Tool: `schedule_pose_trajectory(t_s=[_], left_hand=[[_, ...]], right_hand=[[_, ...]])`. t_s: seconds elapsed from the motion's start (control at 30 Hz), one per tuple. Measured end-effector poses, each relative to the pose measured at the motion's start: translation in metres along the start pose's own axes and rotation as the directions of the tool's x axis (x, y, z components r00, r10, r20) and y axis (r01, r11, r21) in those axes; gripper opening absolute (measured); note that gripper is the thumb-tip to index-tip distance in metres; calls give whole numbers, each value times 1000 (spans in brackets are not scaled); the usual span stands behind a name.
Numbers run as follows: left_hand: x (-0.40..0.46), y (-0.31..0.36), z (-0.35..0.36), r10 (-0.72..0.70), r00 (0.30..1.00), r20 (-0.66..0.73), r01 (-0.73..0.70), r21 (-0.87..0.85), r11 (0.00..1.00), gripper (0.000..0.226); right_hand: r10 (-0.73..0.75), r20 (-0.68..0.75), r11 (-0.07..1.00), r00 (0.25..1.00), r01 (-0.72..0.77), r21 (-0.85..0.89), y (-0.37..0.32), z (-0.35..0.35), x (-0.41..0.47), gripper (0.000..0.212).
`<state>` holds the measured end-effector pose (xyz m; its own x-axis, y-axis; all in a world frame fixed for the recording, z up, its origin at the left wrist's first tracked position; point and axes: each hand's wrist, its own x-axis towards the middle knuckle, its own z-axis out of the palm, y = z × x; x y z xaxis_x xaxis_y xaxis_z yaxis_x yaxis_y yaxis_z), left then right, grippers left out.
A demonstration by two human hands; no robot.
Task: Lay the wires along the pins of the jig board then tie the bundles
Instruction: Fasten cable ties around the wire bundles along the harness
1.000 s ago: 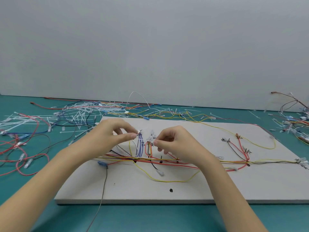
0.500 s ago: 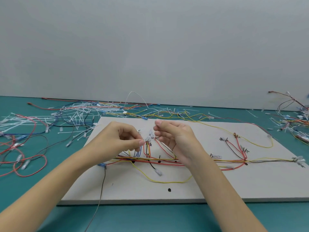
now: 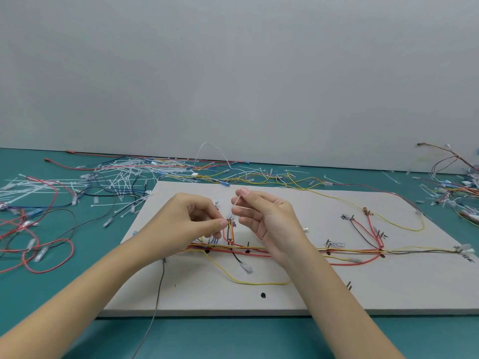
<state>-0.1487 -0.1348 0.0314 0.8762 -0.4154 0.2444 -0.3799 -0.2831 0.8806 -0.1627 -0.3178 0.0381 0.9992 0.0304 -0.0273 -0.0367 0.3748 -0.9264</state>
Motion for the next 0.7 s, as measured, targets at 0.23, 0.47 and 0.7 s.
schedule_pose_trajectory(t_s=[0.23,0.47,0.7], left_hand=[[0,-1,-10,-80,988,133,62,135,989,6],[-3,-4,-33,-256,941,222,131,457,880,22],[-1,-9,-34,-265,946,188,144,490,860,12]], right_hand=[[-96,22,978,995,98,-183,3,-2,3,7],[-338,-90,896,937,291,-336,17,-1,13,13],[-379,-20,854,925,341,-392,27,4,25,17]])
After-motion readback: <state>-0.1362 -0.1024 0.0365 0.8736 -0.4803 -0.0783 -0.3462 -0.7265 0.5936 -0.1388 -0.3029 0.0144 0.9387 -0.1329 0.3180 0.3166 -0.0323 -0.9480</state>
